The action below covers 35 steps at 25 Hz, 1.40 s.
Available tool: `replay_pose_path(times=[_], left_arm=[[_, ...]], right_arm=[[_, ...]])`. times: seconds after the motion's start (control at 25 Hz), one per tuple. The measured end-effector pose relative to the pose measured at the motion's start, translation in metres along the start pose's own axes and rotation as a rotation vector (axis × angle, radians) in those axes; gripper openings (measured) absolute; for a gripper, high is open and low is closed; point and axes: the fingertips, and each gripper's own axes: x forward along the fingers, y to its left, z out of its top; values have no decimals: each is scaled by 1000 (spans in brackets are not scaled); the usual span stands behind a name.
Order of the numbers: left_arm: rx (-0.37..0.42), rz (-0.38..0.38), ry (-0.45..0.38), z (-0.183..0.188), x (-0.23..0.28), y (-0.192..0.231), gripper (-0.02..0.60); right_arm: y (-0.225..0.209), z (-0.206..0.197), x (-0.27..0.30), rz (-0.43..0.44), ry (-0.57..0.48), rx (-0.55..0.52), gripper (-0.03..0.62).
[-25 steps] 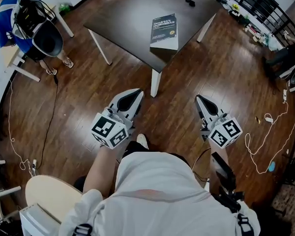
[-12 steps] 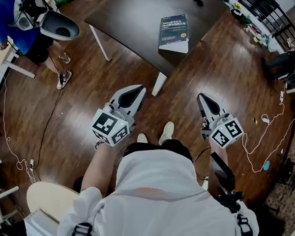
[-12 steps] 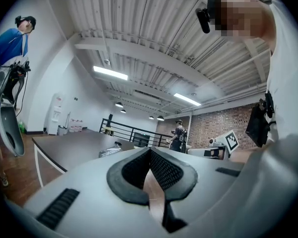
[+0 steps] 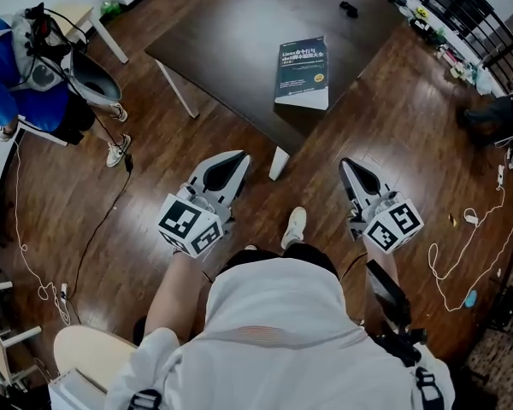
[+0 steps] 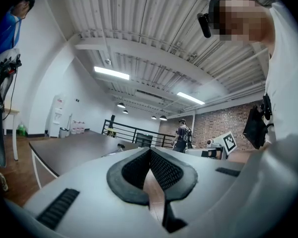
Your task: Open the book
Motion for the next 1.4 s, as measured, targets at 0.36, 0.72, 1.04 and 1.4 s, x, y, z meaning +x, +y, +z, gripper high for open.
replay_pose_path(times=[0.36,0.72,1.04,1.4], left_arm=[[19,42,20,15,103,10,11],[42,95,73,15,188,8,10],[55,79,110,19,215,20,11],[-24,-27,66,29,232,68,9]], right_arm=[[-107,30,15,33,-28,22,-6],[-180,34,32,135,-9,74,-6],[-205,34,48,130,-20,113,-6],[-213,43,69,14,-2,80,-6]])
